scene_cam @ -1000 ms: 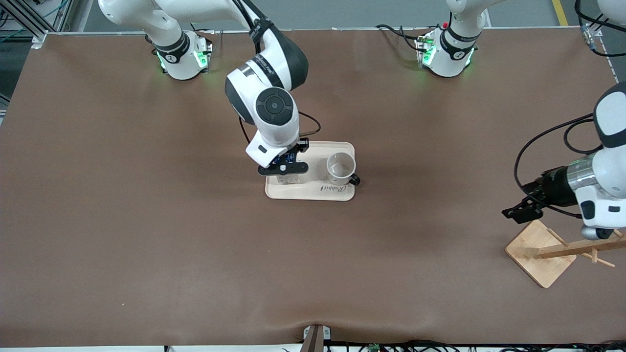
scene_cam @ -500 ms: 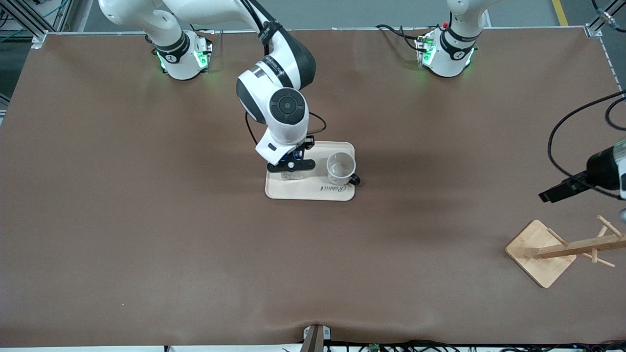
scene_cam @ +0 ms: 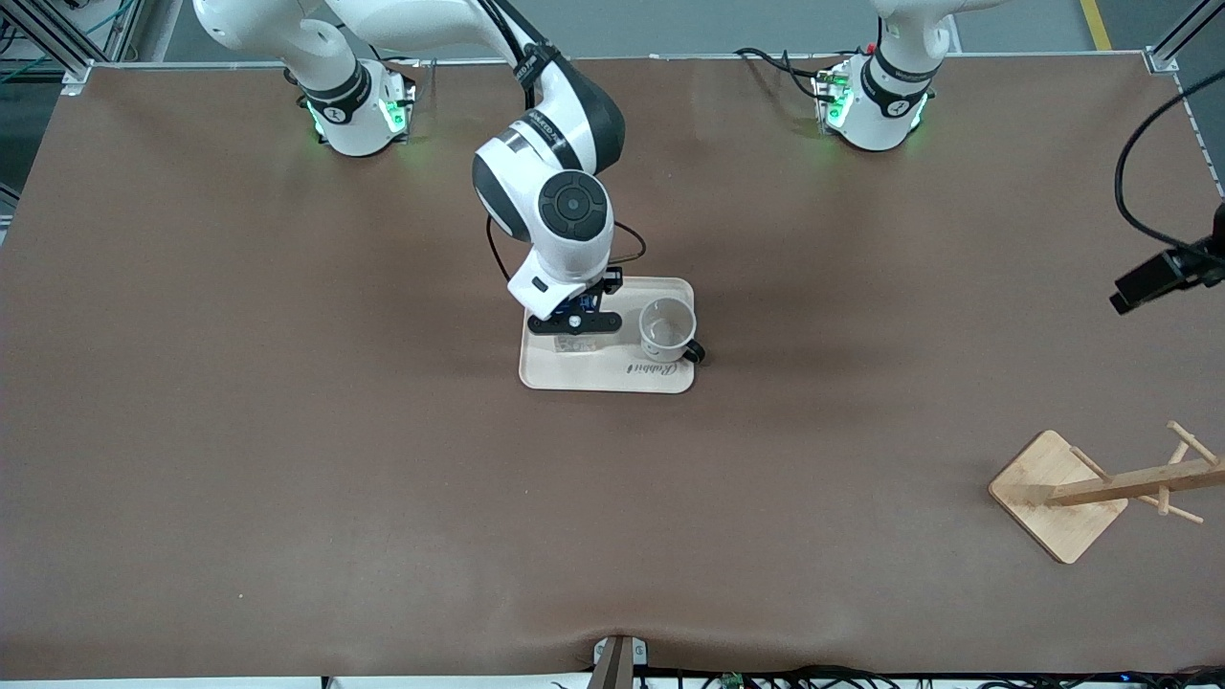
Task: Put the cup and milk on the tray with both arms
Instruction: 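Lower the milk carton onto the tray beside the mug with the right gripper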
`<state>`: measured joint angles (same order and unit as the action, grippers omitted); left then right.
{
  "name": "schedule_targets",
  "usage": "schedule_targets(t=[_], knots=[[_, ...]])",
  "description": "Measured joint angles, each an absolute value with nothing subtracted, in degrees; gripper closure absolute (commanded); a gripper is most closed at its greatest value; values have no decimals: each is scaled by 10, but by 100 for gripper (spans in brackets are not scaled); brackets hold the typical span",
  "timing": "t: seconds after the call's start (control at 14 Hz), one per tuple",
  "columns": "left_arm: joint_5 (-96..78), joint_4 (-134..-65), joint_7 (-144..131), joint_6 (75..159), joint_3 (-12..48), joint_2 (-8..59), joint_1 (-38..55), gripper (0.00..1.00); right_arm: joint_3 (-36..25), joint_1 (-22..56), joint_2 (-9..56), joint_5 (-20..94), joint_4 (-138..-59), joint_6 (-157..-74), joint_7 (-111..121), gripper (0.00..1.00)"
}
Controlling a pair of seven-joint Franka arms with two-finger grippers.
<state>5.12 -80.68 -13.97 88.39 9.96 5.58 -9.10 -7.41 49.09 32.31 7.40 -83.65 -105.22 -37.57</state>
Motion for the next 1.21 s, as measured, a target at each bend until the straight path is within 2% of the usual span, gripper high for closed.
schedule_targets(t=[0.36,0.64,1.21], knots=[[34,-875,-75,881,15,-16,-22,0,-75,491,327,64,-837,-1054,-376,0],[26,-907,-75,872,16,-50,-16,0,-76,491,328,64,-837,-1054,-376,0],[0,-924,-80,873,35,-55,-8,0,-87,482,302,62,-817,-1053,-375,0]])
